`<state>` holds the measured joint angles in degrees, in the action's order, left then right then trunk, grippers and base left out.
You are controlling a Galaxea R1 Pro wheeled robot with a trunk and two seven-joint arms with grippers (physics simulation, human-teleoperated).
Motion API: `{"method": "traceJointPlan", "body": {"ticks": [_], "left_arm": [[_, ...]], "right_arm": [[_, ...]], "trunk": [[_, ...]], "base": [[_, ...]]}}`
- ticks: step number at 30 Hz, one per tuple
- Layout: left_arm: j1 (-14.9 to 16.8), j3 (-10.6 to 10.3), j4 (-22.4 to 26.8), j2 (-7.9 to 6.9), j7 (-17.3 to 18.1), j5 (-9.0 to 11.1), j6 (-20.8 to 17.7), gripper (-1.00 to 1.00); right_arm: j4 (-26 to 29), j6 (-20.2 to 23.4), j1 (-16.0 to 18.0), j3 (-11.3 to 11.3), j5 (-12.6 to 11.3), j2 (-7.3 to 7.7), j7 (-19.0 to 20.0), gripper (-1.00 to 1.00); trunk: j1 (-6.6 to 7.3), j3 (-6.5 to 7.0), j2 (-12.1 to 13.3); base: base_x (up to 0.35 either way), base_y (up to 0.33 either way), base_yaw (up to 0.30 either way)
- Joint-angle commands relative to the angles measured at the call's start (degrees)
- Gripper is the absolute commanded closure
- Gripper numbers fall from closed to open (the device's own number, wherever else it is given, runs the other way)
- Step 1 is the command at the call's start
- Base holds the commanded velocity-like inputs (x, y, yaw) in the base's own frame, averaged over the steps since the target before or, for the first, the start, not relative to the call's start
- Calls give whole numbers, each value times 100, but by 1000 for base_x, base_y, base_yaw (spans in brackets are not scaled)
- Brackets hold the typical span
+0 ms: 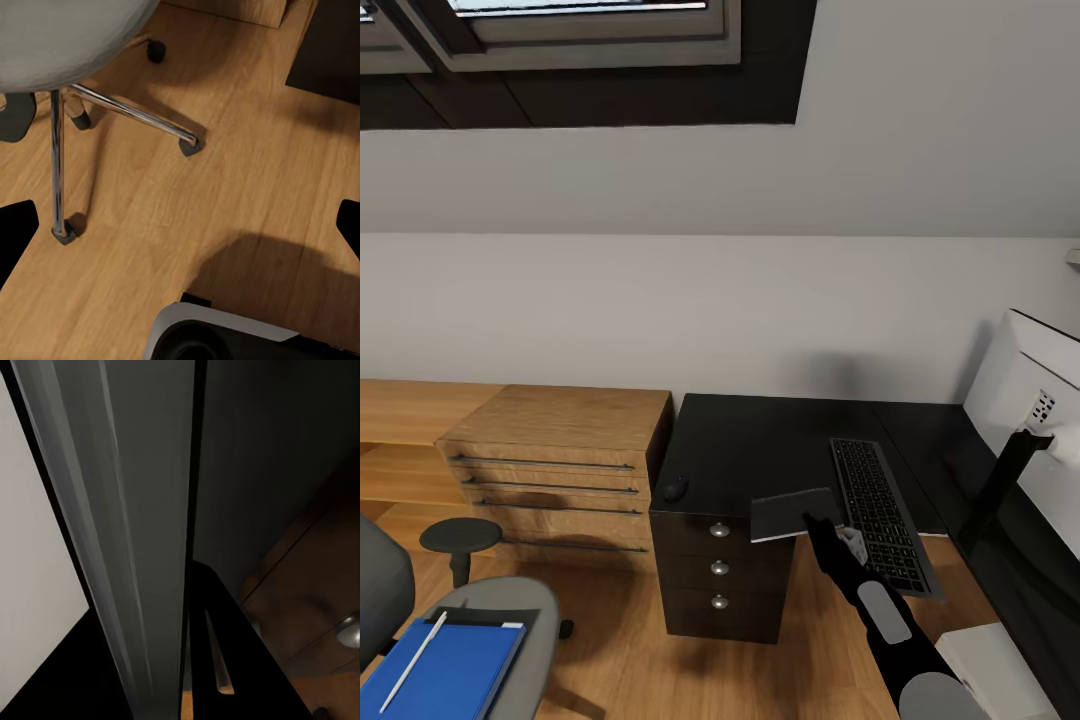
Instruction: In the bedroom, organize the workspace by keeping the computer under the desk, ensuring the monitor is on the desk, placing the keyboard on the desk next to the monitor, placing the mouse on the desk next to the keyboard, moving the folder from the swivel chair onto the desk next to the mouse, stacking the notebook on top of the folder with the pen on top of the notebook, and positioning the swivel chair next to the desk.
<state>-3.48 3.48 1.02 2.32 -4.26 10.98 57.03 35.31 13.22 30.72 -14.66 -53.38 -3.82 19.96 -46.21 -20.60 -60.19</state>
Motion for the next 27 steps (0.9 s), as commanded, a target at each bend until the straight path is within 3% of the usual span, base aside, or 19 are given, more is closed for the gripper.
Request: {"method": "traceJointPlan", "body": {"ticks": [1, 13, 27], "left_arm": [[-3, 30, 11, 1, -39, -56, 7, -100], [-4, 38, 12, -4, -35, -56, 9, -100], [-4, 33, 13, -4, -40, -56, 1, -100]], "right_arm": [[0, 58, 4, -37, -50, -7, 17, 100], [-6, 65, 4, -37, -50, -4, 17, 100], [-7, 66, 4, -37, -50, -3, 14, 100]], "trunk": [[0, -5, -4], [0, -5, -4], [0, -5, -4]], "base": [[27, 0, 0], [190, 0, 0], [33, 0, 0]]}}
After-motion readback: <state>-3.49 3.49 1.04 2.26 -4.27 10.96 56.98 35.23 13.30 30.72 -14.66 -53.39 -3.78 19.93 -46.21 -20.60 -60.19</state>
